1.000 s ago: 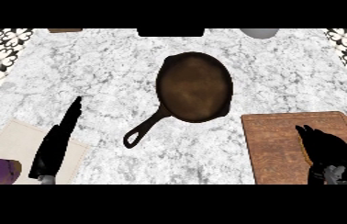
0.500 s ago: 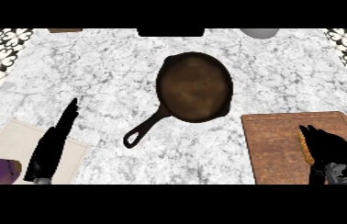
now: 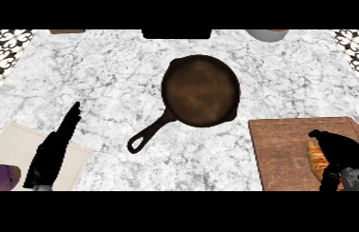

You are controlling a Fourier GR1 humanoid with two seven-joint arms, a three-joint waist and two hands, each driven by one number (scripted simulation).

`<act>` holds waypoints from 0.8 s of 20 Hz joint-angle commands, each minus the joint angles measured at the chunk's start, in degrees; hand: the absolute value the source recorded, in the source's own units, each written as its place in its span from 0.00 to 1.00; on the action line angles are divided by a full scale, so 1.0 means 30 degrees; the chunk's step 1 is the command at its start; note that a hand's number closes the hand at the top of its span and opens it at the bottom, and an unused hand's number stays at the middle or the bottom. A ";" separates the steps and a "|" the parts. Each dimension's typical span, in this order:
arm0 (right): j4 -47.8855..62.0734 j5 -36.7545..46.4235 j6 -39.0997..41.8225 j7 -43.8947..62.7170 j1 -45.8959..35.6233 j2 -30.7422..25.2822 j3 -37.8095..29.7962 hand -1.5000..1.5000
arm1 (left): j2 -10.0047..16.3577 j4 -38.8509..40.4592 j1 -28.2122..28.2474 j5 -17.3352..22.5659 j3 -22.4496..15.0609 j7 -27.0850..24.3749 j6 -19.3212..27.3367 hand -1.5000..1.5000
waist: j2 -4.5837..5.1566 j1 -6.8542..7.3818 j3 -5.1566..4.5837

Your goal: Pick the croissant from the cutting board and place it in the pan

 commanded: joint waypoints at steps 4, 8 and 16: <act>0.0382 -0.0401 0.0305 -0.0967 0.0633 0.0733 -0.0673 1.00 | -0.0045 -0.0148 -0.0304 0.0009 0.0572 0.0563 -0.0417 0.50 | 0.0171 -0.0023 0.0260; -0.2870 -0.0562 -0.0805 0.3254 0.2444 0.3573 -0.1250 1.00 | -0.0191 0.1027 -0.0436 -0.0233 0.0750 -0.0414 -0.0201 0.50 | 0.0104 -0.0425 0.0231; -0.8455 0.3867 -0.6166 1.0273 0.4084 0.8046 -0.0743 1.00 | 0.0201 0.0305 -0.0085 -0.0099 0.1057 -0.0123 -0.0389 0.50 | 0.0033 -0.0461 0.0215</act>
